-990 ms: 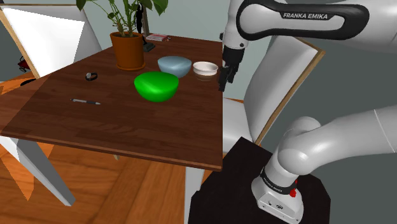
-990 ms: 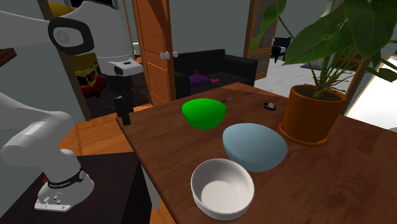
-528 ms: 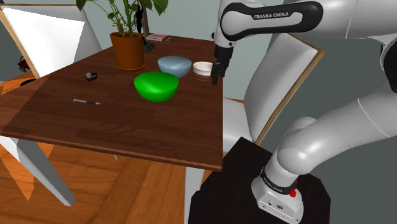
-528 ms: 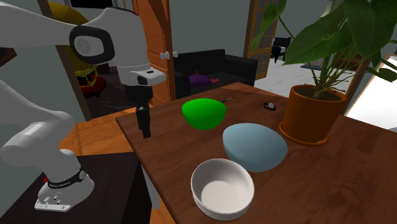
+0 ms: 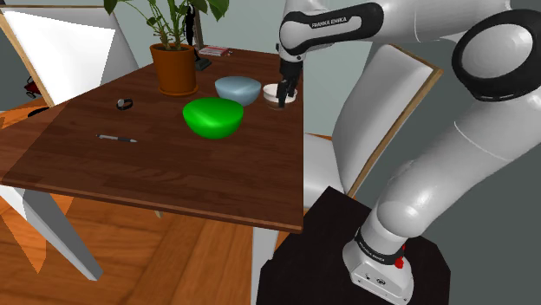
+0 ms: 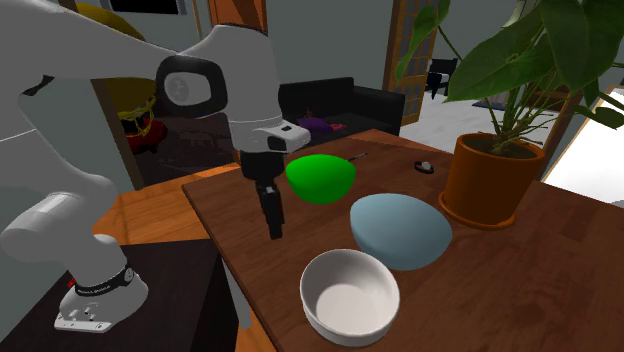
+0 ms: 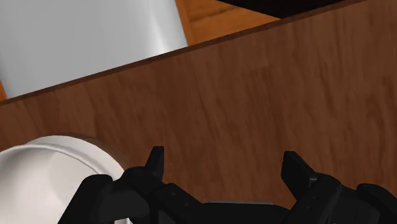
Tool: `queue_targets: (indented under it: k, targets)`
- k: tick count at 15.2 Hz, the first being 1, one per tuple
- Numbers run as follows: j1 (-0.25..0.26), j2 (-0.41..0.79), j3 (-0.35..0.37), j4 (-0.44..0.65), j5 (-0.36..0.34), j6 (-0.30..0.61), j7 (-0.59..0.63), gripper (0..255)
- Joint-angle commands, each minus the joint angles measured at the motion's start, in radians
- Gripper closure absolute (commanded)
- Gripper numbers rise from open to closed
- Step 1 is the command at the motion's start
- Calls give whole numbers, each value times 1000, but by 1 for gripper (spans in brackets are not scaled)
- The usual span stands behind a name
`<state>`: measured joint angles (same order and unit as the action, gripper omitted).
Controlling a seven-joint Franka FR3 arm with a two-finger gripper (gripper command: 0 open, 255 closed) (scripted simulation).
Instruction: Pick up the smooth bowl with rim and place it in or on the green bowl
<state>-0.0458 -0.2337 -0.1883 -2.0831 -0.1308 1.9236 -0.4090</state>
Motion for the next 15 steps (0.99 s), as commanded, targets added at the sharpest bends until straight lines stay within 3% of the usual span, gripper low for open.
queue_targets:
  k: [1, 8, 15]
  targets:
    - [-3, 74, -15, 64, 4, 20, -34, 0]
    - [-29, 334, -50, 329, 43, 45, -150, 0]
    - [-36, 363, -52, 285, 49, 119, -155, 0]
